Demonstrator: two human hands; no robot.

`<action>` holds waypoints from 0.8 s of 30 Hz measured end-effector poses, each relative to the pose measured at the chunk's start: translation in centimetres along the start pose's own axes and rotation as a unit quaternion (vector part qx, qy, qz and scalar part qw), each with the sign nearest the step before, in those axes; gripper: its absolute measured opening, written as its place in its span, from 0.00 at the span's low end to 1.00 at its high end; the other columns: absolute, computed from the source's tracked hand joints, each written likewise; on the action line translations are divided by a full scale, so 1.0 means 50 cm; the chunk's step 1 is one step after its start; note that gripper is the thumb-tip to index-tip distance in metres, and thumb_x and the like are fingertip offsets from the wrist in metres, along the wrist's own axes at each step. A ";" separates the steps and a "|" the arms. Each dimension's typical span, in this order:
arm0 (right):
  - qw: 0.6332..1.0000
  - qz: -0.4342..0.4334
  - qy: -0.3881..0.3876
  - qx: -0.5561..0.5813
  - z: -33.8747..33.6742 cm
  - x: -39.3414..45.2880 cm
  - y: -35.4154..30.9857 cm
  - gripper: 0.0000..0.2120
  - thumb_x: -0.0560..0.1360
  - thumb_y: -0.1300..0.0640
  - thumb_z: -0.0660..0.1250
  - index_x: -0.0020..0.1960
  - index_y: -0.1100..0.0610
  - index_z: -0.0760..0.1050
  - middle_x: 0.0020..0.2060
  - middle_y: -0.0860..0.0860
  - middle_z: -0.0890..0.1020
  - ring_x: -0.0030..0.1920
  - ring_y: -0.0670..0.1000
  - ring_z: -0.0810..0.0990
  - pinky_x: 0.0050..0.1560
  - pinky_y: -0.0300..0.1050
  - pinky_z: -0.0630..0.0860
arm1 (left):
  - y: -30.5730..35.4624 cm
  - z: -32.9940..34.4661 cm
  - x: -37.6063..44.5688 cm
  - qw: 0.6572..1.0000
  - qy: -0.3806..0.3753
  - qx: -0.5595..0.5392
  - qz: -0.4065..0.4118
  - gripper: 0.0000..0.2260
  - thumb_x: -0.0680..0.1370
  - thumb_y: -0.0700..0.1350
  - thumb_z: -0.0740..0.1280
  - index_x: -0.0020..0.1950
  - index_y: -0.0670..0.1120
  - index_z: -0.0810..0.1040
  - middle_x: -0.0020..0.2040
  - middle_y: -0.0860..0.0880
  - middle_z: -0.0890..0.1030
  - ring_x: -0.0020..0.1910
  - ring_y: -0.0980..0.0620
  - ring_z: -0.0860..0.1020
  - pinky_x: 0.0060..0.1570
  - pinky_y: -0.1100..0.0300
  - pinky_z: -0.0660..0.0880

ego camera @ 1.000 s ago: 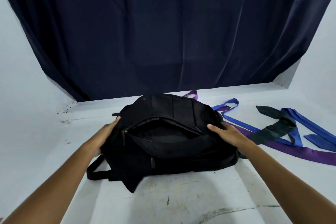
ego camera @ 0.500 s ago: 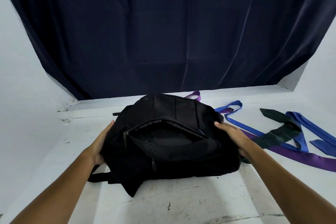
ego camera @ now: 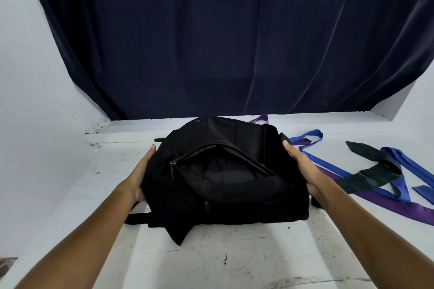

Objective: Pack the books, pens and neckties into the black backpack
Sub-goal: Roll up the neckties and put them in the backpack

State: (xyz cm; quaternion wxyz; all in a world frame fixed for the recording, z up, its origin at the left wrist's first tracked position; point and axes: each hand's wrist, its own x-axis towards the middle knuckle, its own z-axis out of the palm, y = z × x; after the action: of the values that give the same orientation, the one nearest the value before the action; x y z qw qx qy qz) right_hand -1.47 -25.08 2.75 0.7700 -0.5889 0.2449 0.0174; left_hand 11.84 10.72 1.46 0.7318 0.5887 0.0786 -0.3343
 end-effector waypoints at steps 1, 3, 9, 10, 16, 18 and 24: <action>1.000 0.002 0.000 0.000 0.002 0.002 0.002 0.19 0.77 0.38 0.62 0.50 0.52 0.80 0.41 0.50 0.87 0.47 0.52 0.83 0.42 0.46 0.75 | 0.001 0.001 -0.002 1.000 -0.002 0.002 -0.002 0.31 0.74 0.71 0.58 0.53 0.48 0.86 0.56 0.41 0.84 0.57 0.42 0.80 0.52 0.49 0.74; 1.000 0.007 -0.012 0.000 0.010 0.002 0.004 0.21 0.75 0.38 0.64 0.53 0.54 0.80 0.45 0.52 0.87 0.50 0.53 0.84 0.45 0.47 0.76 | 0.003 0.002 -0.005 1.000 -0.005 0.006 -0.007 0.31 0.74 0.72 0.57 0.52 0.49 0.87 0.56 0.42 0.84 0.57 0.42 0.80 0.51 0.49 0.74; 1.000 0.004 -0.006 -0.014 0.035 0.010 0.011 0.36 0.64 0.33 0.74 0.64 0.54 0.78 0.55 0.54 0.84 0.57 0.57 0.82 0.60 0.51 0.76 | 0.004 -0.012 -0.015 1.000 0.000 0.001 -0.009 0.31 0.73 0.72 0.58 0.55 0.49 0.86 0.57 0.42 0.83 0.59 0.42 0.79 0.53 0.48 0.74; 1.000 0.004 -0.006 -0.015 0.040 0.013 0.012 0.38 0.62 0.33 0.74 0.65 0.55 0.77 0.55 0.55 0.84 0.57 0.57 0.82 0.60 0.51 0.76 | 0.004 -0.018 -0.017 1.000 0.007 0.002 -0.008 0.31 0.73 0.72 0.59 0.56 0.49 0.85 0.57 0.42 0.83 0.59 0.41 0.79 0.53 0.48 0.74; 0.999 -0.010 -0.024 -0.029 0.096 0.003 0.011 0.20 0.73 0.40 0.69 0.55 0.55 0.80 0.46 0.53 0.85 0.49 0.53 0.82 0.45 0.45 0.76 | 0.009 -0.066 -0.035 1.000 0.019 -0.010 0.007 0.29 0.74 0.70 0.60 0.55 0.49 0.85 0.57 0.42 0.83 0.59 0.42 0.79 0.55 0.48 0.73; 0.999 -0.011 -0.039 -0.025 0.119 0.001 0.016 0.24 0.72 0.40 0.70 0.59 0.55 0.80 0.50 0.54 0.86 0.53 0.55 0.83 0.51 0.46 0.77 | 0.012 -0.088 -0.039 0.999 0.025 -0.016 0.012 0.28 0.75 0.70 0.60 0.53 0.49 0.86 0.57 0.42 0.83 0.58 0.42 0.79 0.55 0.48 0.74; 0.997 -0.006 -0.081 -0.012 0.185 0.006 0.033 0.22 0.74 0.42 0.69 0.60 0.56 0.80 0.52 0.53 0.85 0.52 0.53 0.85 0.56 0.47 0.78 | 0.026 -0.163 -0.058 0.999 0.045 -0.018 0.023 0.28 0.74 0.69 0.60 0.54 0.48 0.86 0.57 0.42 0.83 0.59 0.41 0.79 0.57 0.47 0.73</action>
State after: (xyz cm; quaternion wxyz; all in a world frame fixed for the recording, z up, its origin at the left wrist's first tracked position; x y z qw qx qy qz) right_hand 1.59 -16.19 2.89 0.7800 -0.5966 0.1779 0.0634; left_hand 12.65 19.45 1.56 0.7454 0.5915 0.1038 -0.2893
